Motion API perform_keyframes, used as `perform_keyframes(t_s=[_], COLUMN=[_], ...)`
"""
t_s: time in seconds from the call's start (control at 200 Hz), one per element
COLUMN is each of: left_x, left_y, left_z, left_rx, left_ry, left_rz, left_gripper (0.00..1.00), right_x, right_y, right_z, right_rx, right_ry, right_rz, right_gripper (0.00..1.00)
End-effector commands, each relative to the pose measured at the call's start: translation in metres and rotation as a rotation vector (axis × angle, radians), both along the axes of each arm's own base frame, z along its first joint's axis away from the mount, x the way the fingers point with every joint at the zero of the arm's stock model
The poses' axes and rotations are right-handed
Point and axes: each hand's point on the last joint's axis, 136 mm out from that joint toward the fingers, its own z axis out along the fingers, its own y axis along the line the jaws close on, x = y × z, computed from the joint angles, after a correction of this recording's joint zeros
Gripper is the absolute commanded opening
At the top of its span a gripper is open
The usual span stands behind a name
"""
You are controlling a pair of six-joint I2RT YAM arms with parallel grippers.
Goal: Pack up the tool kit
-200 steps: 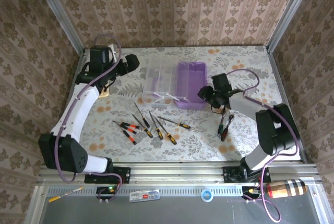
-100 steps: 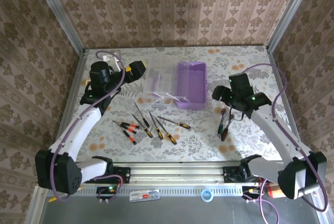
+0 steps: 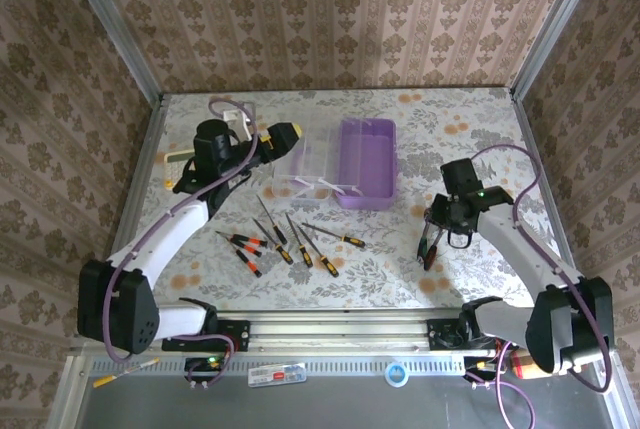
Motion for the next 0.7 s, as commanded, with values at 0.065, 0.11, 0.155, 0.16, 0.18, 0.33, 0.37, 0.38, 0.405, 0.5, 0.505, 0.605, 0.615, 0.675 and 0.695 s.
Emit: perform_keyframes(t_s=[0.065, 0.11, 0.155, 0.16, 0.18, 0.33, 0.37, 0.38, 0.405, 0.5, 0.505, 0.605, 0.615, 0.675, 0.695], left_x=[-0.004, -0.006, -0.008, -0.008, -0.009, -0.012, -0.012, -0.013, -0.013, -0.012, -0.012, -0.012, -0.012, -0.012, -0.011], left_y=[-0.018, -0.023, -0.028, -0.028, -0.030, -0.040, -0.041, -0.042, -0.043, -0.043, -0.043, -0.043, -0.043, -0.043, -0.043], left_z=[-0.009, -0.012, -0.016, -0.016, -0.017, -0.024, -0.023, -0.023, -0.023, -0.024, -0.024, -0.025, -0.026, -0.027, -0.027], left_rx=[-0.008, -0.009, -0.008, -0.007, -0.006, -0.016, -0.026, -0.028, -0.031, -0.029, -0.029, -0.029, -0.029, -0.026, -0.025], left_ry=[0.016, 0.029, 0.039, 0.040, 0.044, 0.083, 0.087, 0.089, 0.089, 0.088, 0.089, 0.092, 0.093, 0.095, 0.094], left_rz=[-0.061, -0.078, -0.094, -0.095, -0.102, -0.136, -0.147, -0.150, -0.155, -0.154, -0.154, -0.153, -0.154, -0.155, -0.155], left_gripper=[0.98, 0.97, 0.97, 0.97, 0.97, 0.95, 0.94, 0.94, 0.94, 0.94, 0.94, 0.94, 0.94, 0.94, 0.94], right_x=[0.002, 0.002, 0.000, 0.000, 0.000, 0.001, 0.000, 0.000, -0.001, -0.003, -0.003, -0.005, -0.005, -0.005, -0.006], right_y=[0.017, 0.021, 0.023, 0.024, 0.025, 0.029, 0.029, 0.028, 0.026, 0.025, 0.025, 0.025, 0.026, 0.031, 0.032], right_z=[-0.020, -0.025, -0.030, -0.030, -0.032, -0.042, -0.045, -0.045, -0.045, -0.045, -0.045, -0.049, -0.049, -0.053, -0.054], right_rx=[0.067, 0.071, 0.069, 0.069, 0.069, 0.067, 0.065, 0.062, 0.052, 0.044, 0.043, 0.035, 0.037, 0.055, 0.057], right_ry=[0.036, 0.055, 0.073, 0.074, 0.080, 0.066, 0.070, 0.070, 0.077, 0.071, 0.071, 0.095, 0.098, 0.112, 0.117], right_rz=[0.017, 0.028, 0.038, 0.039, 0.045, 0.042, 0.038, 0.035, 0.029, 0.031, 0.032, 0.046, 0.050, 0.062, 0.068], right_gripper=[0.36, 0.36, 0.37, 0.37, 0.35, 0.29, 0.29, 0.29, 0.29, 0.31, 0.32, 0.34, 0.34, 0.35, 0.35])
